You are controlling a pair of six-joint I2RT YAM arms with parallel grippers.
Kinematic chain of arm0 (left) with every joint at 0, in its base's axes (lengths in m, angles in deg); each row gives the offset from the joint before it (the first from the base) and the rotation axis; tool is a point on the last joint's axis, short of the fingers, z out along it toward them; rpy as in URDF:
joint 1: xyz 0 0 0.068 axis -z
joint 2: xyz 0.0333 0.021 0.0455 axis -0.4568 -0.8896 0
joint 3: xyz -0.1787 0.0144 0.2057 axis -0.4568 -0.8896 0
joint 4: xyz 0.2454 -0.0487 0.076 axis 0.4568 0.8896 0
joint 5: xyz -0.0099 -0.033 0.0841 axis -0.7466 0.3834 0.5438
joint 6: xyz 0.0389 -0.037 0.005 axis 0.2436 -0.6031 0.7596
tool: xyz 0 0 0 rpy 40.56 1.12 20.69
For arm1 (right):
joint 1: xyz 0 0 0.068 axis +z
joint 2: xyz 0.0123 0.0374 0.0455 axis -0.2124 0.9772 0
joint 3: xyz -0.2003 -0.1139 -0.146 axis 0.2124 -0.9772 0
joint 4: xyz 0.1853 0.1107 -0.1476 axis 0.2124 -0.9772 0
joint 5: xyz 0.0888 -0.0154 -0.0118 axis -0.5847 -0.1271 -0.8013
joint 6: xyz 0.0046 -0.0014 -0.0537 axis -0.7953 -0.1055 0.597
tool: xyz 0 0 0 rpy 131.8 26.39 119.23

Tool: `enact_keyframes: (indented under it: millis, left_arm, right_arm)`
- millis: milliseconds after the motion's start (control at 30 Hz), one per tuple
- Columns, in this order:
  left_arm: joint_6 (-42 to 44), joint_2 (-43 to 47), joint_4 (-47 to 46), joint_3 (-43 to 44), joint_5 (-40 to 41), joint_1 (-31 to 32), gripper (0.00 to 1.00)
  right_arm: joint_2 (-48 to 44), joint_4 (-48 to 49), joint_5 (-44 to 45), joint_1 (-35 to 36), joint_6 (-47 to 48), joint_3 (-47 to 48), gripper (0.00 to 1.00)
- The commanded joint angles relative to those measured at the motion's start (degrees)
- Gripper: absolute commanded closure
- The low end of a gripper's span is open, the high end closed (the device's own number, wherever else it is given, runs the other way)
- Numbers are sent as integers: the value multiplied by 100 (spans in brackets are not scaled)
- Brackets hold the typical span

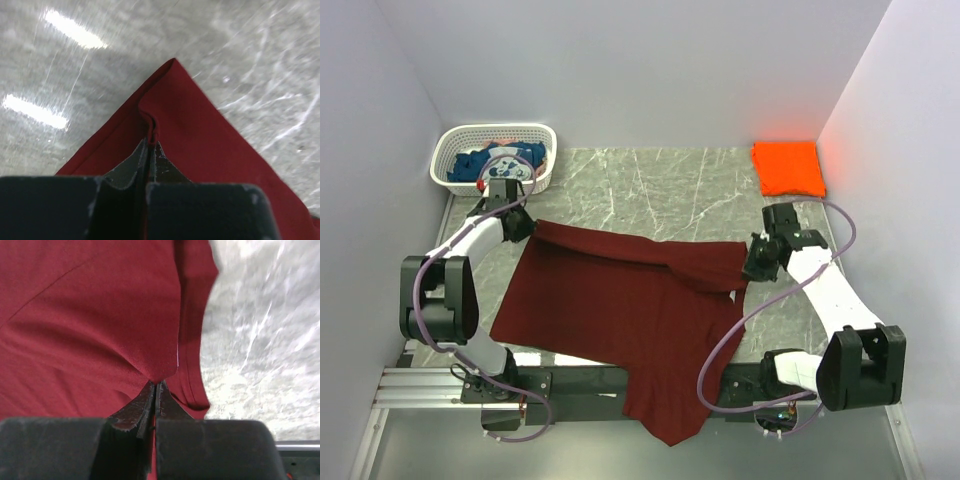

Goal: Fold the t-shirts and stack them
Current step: Fold the tshirt

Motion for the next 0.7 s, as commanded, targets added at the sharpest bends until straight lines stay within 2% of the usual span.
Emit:
enact_keyframes:
  millis: [0, 200, 467, 667]
  left_arm:
    - [-26, -115, -136, -95, 94, -38, 96]
    - [0, -264, -180, -183, 208, -38, 96]
    - [71, -221, -40, 124, 261, -38, 96]
    - [115, -229, 57, 248, 296, -38, 96]
  right_arm:
    - [11, 152, -83, -58, -203, -290, 99]
    - [108, 240, -197, -49, -326, -536, 99]
    - [-59, -181, -249, -49, -317, 122, 99]
    - [-225, -244, -478, -49, -379, -26, 98]
